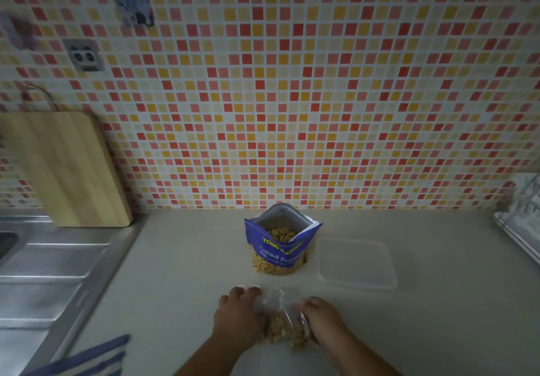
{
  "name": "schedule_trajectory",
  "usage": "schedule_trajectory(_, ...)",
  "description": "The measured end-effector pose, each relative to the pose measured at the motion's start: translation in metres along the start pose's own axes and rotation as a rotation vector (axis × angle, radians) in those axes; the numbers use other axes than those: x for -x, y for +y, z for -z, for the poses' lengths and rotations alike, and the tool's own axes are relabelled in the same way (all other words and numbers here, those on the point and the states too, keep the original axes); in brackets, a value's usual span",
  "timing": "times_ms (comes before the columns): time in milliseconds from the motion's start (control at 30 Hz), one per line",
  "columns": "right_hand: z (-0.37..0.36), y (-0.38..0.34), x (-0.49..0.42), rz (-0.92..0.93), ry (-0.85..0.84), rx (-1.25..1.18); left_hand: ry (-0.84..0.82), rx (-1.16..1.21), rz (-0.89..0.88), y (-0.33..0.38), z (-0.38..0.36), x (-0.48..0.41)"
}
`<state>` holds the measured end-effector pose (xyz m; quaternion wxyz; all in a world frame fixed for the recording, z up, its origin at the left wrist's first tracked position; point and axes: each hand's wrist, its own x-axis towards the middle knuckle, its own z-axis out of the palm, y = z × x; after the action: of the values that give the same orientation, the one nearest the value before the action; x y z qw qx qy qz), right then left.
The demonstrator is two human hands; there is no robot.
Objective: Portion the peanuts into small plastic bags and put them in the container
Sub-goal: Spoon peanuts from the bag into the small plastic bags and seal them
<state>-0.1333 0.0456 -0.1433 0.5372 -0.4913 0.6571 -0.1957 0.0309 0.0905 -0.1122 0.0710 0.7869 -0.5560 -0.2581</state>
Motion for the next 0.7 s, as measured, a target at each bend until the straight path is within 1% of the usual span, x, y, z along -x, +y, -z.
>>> schedule_trajectory(100, -0.007, -0.003, 0.009, 0.014, -0.009, 0.049, 0.024, 0.018, 0.029, -0.010, 0.001, 0.005)
schedule_trajectory(200, 0.001, -0.007, 0.015, 0.008, 0.129, 0.103, 0.058, -0.020, 0.025, -0.010, 0.003, 0.008)
schedule_trajectory(300, 0.012, -0.010, 0.019, -0.029, 0.207, 0.188, 0.109, -0.084, -0.035, 0.000, 0.003, 0.007)
schedule_trajectory(433, 0.017, -0.009, 0.017, -0.012, 0.204, 0.315, 0.109, -0.142, -0.112, 0.015, -0.001, -0.001)
schedule_trajectory(533, 0.015, -0.008, 0.018, 0.066, 0.231, 0.409, 0.058, -0.182, -0.120, 0.018, -0.003, -0.007)
schedule_trajectory(667, 0.008, -0.017, 0.029, 0.173, 0.362, 0.683, 0.036, -0.173, -0.118, 0.015, -0.003, -0.012)
schedule_trajectory(700, 0.005, -0.021, 0.032, 0.208, 0.357, 0.728, 0.036, -0.166, -0.118, 0.014, -0.004, -0.013)
